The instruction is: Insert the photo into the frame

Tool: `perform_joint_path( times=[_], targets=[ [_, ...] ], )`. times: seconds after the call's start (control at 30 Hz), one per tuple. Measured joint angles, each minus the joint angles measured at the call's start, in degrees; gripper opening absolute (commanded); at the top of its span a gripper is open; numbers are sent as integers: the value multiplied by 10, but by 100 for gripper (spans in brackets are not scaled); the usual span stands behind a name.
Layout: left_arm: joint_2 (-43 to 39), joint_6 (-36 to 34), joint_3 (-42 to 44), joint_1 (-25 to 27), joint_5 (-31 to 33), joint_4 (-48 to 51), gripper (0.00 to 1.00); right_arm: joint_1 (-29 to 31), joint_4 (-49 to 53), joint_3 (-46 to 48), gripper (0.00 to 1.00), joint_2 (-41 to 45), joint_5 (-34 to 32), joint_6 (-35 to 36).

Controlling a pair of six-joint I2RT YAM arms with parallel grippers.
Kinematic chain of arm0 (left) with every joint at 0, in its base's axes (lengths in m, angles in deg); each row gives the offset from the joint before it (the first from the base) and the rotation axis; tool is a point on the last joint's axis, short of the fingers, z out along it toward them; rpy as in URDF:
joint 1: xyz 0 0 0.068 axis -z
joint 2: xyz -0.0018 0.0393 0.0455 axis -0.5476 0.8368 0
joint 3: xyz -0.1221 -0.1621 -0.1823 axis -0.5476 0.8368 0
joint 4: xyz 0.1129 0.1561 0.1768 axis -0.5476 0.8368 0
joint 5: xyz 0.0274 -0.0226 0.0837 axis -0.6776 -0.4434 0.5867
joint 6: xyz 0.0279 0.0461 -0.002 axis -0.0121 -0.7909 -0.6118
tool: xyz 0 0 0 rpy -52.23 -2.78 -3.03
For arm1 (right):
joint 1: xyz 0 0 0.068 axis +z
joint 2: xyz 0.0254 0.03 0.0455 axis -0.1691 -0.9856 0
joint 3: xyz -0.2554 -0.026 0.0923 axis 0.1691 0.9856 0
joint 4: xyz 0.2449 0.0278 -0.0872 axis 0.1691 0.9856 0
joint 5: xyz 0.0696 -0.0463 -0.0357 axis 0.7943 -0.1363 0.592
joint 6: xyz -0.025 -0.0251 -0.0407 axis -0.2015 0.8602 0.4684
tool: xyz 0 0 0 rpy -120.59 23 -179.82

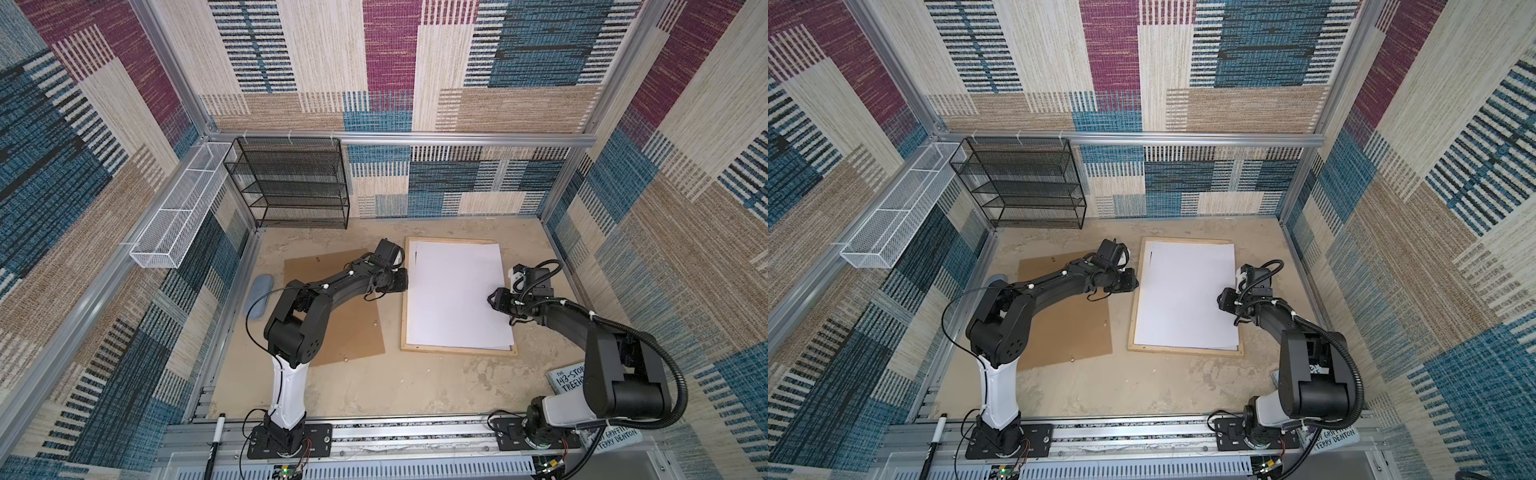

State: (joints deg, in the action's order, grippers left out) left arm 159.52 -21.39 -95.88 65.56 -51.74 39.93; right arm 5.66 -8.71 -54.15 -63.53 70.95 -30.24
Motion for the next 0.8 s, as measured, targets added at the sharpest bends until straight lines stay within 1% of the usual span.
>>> perform_joint_path(
  times=[0.03,0.07,0.1,0.13,0.17,0.3,0.47,0.7,0.73,0.8],
  targets=[
    [0,0,-1,0,0,0,27,0,0,-2,49,-3,-2,-1],
    [0,0,-2,0,0,0,27,0,-1,-3,47,-5,-3,-2],
    [0,0,-2,0,0,0,27,0,-2,-4,39,-7,-3,-1],
    [0,0,-2,0,0,0,27,0,-5,-4,29,-9,-4,-1],
    [1,0,-2,0,0,0,27,0,-6,-4,22,-10,-4,-1],
    [1,0,-2,0,0,4,27,0,-13,-4,9,-10,4,-3],
    [1,0,-2,0,2,10,27,0,-22,-3,7,-14,25,6],
    [1,0,-2,0,2,13,27,1,-41,-4,8,-23,61,21],
    [1,0,-2,0,2,13,27,1,-41,-6,10,-26,63,21],
    [1,0,-2,0,2,13,27,1,-40,-10,20,-31,65,23]
  ],
)
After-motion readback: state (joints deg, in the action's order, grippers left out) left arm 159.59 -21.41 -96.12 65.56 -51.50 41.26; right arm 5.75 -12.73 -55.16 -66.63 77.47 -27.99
